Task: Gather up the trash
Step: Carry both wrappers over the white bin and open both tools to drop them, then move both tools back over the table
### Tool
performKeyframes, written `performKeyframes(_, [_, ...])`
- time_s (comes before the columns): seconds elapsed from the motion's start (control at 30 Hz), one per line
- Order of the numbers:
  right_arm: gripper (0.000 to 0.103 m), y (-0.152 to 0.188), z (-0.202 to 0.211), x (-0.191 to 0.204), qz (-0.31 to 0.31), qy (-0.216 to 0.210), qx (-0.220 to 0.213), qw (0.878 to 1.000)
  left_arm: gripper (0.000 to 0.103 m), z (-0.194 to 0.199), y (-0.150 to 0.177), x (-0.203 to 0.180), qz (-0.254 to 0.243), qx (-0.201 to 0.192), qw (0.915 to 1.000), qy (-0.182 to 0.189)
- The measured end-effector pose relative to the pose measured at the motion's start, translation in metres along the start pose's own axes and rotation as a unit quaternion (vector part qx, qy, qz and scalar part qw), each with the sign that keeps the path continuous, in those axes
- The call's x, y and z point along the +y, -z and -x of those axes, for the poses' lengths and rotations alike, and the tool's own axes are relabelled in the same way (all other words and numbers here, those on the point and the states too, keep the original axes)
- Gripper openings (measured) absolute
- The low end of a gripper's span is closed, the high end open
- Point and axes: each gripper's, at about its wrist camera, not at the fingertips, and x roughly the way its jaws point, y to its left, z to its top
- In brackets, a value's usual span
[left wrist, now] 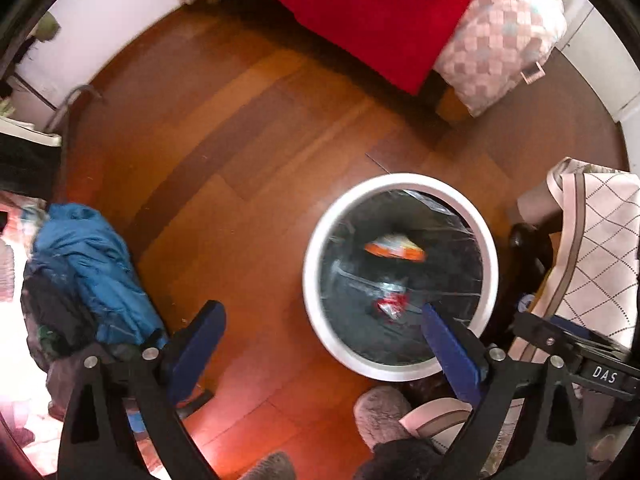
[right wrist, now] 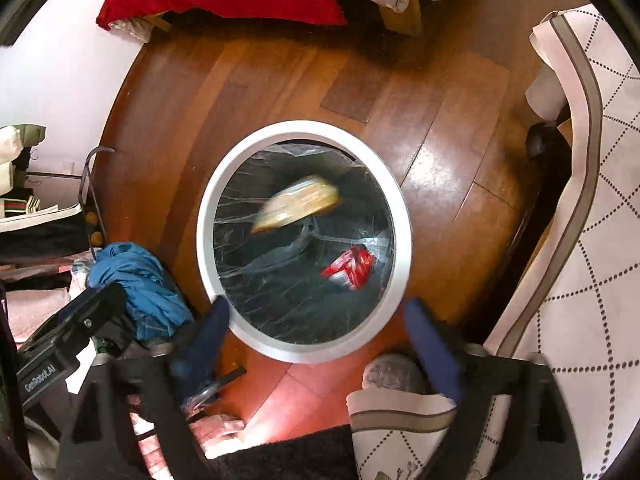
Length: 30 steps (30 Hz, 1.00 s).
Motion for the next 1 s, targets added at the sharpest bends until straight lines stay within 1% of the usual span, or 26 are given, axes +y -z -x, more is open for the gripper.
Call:
performKeyframes(0.13, [0.103, 0.005, 0.018, 0.007, 0.023, 0.037, -0.021, 0.999, 0.1, 0.028, 0.006, 0.002, -0.004, -0.029, 0.9993, -0.023])
performKeyframes(0.2, [0.103, 0.011, 0.032, 0.015, 0.044, 0.06, -0.035, 0.997, 0.101, 0.043, 0.011, 0.004, -0.006, -0.04, 0.9987, -0.029])
performKeyframes(0.3, [0.103, 0.025, 0.054, 0.024, 0.07, 0.09, -0.053, 0.992, 0.101, 0.065, 0.022, 0.0, -0.006, -0.056, 0.9979, -0.031])
performKeyframes(0.4, [0.103, 0.036, 0.075, 0.027, 0.083, 0.099, -0.063, 0.99, 0.101, 0.083, 0.033, -0.004, 0.0, -0.066, 0.9976, -0.022])
performKeyframes(0.53, [0.103, 0.061, 0.109, 0.029, 0.088, 0.105, -0.087, 0.987, 0.101, 0.105, 0.048, -0.012, -0.004, -0.081, 0.9965, -0.018])
performKeyframes(0.63, [0.103, 0.075, 0.131, 0.03, 0.082, 0.097, -0.103, 0.987, 0.101, 0.125, 0.057, -0.017, -0.008, -0.095, 0.9954, -0.006])
performKeyframes(0.87, [0.103, 0.118, 0.19, 0.033, 0.076, 0.071, -0.158, 0.982, 0.101, 0.173, 0.084, -0.027, -0.017, -0.136, 0.9905, 0.003])
performKeyframes(1.0, [0.103, 0.143, 0.222, 0.035, 0.076, 0.063, -0.195, 0.976, 0.101, 0.199, 0.099, -0.034, -0.024, -0.161, 0.9867, -0.005])
